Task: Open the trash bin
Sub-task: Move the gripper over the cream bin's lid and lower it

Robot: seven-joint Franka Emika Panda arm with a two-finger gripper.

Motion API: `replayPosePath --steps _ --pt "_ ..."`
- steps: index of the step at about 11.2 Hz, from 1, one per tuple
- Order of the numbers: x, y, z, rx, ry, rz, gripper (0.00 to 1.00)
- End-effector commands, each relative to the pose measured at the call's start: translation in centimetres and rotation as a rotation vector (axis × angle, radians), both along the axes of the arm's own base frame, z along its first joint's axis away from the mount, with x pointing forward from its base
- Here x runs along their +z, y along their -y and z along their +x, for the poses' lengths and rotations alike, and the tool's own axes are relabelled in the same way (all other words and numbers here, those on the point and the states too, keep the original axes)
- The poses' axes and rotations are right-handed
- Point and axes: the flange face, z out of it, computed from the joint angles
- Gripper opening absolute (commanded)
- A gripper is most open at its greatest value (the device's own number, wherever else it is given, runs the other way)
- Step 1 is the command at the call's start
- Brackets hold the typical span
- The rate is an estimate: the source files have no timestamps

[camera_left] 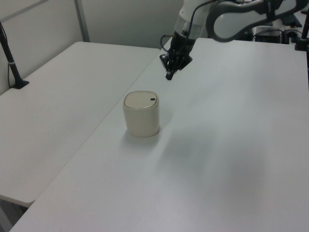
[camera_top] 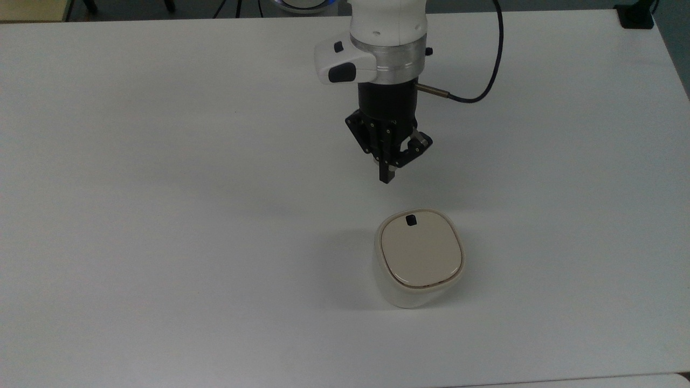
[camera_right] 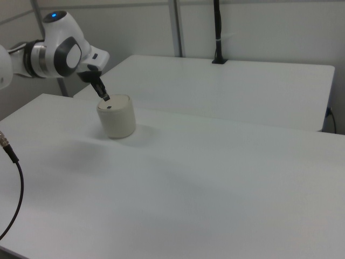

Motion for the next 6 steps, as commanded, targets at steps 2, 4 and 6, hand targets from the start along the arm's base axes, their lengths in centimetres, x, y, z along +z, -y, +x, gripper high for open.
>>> replayPosePath --steps 2,4,6 --pt "-2.7 -3.3 1.8 -0.080 0.113 0.053 0.00" --pt "-4.0 -3.9 2.9 -0.096 0.156 0.050 0.00" --pt "-5.2 -4.6 3.9 -0.110 0.176 0.055 0.00"
